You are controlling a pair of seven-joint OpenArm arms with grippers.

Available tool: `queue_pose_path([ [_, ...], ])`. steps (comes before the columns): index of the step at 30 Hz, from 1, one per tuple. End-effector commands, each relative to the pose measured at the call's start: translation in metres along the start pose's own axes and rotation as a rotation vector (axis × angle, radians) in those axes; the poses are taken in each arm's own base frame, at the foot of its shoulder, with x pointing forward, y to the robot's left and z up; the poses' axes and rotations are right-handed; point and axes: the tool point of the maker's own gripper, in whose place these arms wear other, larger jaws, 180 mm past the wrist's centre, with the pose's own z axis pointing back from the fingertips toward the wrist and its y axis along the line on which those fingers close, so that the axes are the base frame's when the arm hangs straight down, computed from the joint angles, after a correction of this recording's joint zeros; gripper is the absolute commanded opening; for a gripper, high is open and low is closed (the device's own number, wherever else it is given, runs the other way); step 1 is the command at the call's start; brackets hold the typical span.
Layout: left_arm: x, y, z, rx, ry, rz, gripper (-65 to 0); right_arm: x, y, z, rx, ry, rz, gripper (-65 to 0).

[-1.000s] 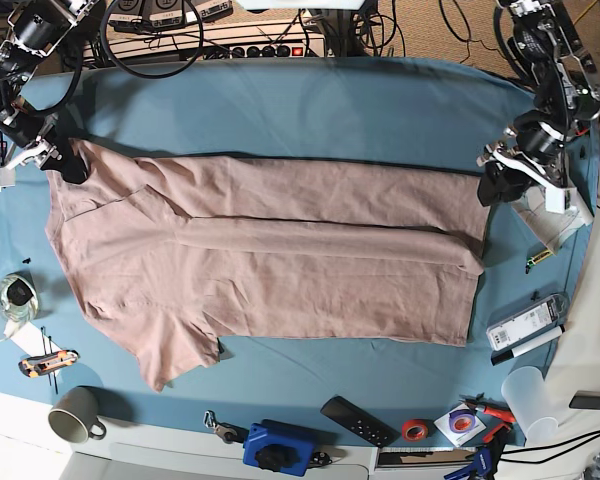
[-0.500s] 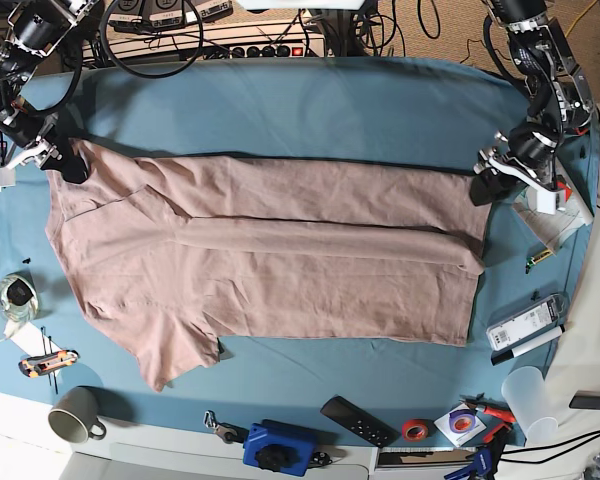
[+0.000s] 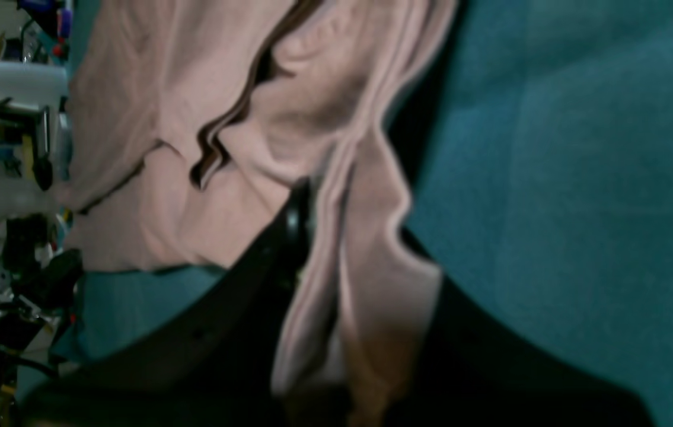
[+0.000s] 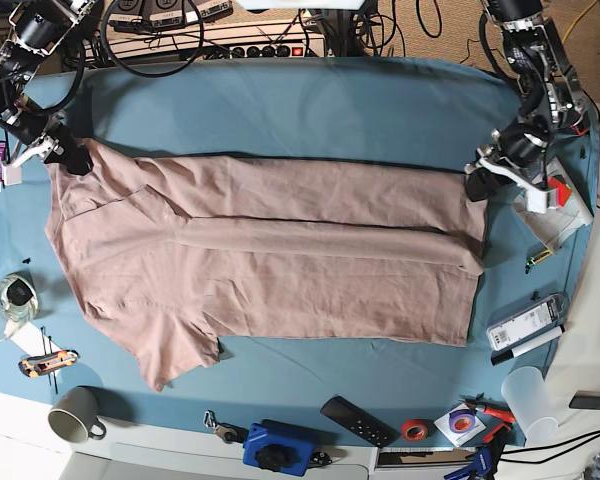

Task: Fold the T-shirt properly
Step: 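Drag the shirt toward the robot with both grippers to reposition it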

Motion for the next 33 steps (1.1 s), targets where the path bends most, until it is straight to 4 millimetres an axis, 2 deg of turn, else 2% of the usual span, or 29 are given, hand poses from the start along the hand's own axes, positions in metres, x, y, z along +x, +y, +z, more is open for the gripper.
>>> queue_pose_path([
  [1,-0.001,-0.006,-0.002,-0.011,0.019,-0.025,-65.0,0.013,0.002,0.003,-0.003,-0.021,0.017,-65.0],
  [3,-0.006,-0.012,-0.006,-0.028,0.040,-0.040,-65.0,0.018,0.004,0.002,-0.001,-0.027,0.025,-65.0],
  [5,-0.007,-0.010,-0.006,-0.012,0.047,-0.055,-65.0,0.023,0.006,0.001,0.005,-0.040,0.030,-65.0],
  [11,0.001,0.024,0.017,0.105,0.053,0.010,-65.0,0.023,0.006,0.002,0.001,-0.036,0.033,-65.0],
  [15,0.003,0.039,0.033,0.123,0.049,0.054,-65.0,0.021,0.004,0.005,-0.003,-0.035,0.026,-65.0],
  [21,-0.002,0.056,0.055,0.146,0.072,0.092,-65.0,0.029,-0.005,0.025,-0.020,-0.090,-0.006,-65.0],
  [23,-0.008,0.054,0.059,0.127,0.084,0.116,-65.0,0.026,-0.008,0.032,-0.021,-0.103,-0.019,-65.0],
  [28,-0.023,0.045,0.068,0.085,0.127,0.098,-65.0,0.003,-0.016,0.048,-0.055,-0.065,-0.016,-65.0],
  [33,-0.028,0.038,0.083,0.096,0.146,0.053,-65.0,-0.003,-0.009,0.064,-0.073,-0.050,0.046,-65.0],
])
